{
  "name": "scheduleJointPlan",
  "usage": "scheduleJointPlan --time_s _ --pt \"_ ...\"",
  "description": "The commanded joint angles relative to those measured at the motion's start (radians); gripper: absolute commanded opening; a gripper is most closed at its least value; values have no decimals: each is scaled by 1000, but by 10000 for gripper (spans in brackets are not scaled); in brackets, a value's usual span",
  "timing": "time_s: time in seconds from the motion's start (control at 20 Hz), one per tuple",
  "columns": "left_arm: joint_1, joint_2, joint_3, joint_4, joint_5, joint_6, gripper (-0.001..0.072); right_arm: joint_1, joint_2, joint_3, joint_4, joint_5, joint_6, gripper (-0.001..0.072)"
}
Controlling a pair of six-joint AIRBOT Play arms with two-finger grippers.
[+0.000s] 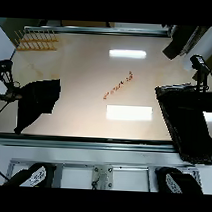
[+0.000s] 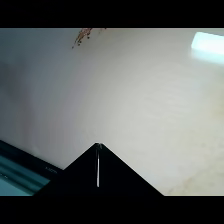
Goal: Fold the clothes and pants, and hang the long-sleeved shirts on hangers.
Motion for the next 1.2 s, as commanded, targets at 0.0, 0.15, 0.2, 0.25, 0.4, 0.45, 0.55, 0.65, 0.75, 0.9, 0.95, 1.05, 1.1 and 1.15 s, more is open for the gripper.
scheduleJointPlan --time_s 0.0,0.15,0.2,0.25,0.4,0.45,0.55,0.65,0.75,0.9,0.95,1.05,1.1,1.15 --pt "33 -97 -48 53 5 -16 702 1 -1 0 0 0 0 43" --pt "32 -189 -8 53 -50 -16 703 1 -1 0 1 0 0 43" --pt "33 -206 8 53 -63 -16 702 1 -1 0 0 0 0 43" --pt "32 -216 20 53 -70 -23 701 1 -2 0 0 0 0 43" --pt "32 -219 33 49 -60 -37 127 1 -2 0 0 0 0 43" --pt "30 -218 50 39 -62 -38 15 1 -2 0 0 0 0 43" --pt "-10 -206 130 -23 -92 -19 15 1 -2 0 0 0 0 43" --pt "-106 -158 221 -100 -99 14 15 1 -2 0 2 -1 1 43" --pt "-253 -105 304 -158 -92 16 15 1 -2 0 26 -9 0 43" --pt "-540 -76 390 -166 -29 16 15 1 -2 0 134 -15 0 43" --pt "-631 -88 407 -166 1 15 15 1 -2 0 159 -15 0 43" --pt "-809 -143 435 -166 67 15 15 -2 -2 0 151 -61 0 42" --pt "-887 -187 451 -166 94 15 15 -10 -2 0 148 -94 1 40" --pt "-949 -236 469 -163 122 15 15 -19 -2 0 148 -121 1 40"
